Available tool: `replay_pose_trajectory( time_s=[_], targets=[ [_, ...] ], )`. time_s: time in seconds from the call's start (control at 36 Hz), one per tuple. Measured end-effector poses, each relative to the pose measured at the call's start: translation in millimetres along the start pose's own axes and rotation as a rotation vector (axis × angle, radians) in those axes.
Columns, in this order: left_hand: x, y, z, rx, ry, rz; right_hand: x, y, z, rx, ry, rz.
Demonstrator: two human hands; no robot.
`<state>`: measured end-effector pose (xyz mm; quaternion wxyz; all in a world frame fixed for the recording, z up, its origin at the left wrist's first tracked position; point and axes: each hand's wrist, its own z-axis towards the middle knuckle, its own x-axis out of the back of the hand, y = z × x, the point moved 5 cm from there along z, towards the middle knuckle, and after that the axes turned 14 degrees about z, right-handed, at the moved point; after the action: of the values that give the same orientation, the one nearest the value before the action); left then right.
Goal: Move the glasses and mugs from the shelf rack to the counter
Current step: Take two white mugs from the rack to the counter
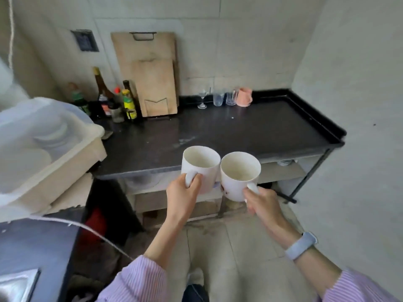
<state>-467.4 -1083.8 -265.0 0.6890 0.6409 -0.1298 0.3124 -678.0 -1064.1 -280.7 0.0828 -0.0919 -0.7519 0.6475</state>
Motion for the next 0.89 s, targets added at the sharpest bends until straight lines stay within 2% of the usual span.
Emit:
replay_pose_trajectory(
  time_s=[0.19, 0.44, 0.69, 0.89],
  targets=[
    [-51, 10, 126, -0.040, -0.143, -0.010, -11, -20, 119, -0.020, 0.080, -0.030],
    [-117, 2, 249, 0.040, -0.158, -0.021, -23, -15, 236, -0.069, 0.099, -0.014],
    [-195, -22, 354, 0.149, -0.171, -0.006, -41, 10, 383, -0.164, 0.014, 0.020],
    [-261, -59, 438, 0.348, -0.142, -0.019, -63, 44, 514, -0.242, -0.110, -0.014]
  ],
)
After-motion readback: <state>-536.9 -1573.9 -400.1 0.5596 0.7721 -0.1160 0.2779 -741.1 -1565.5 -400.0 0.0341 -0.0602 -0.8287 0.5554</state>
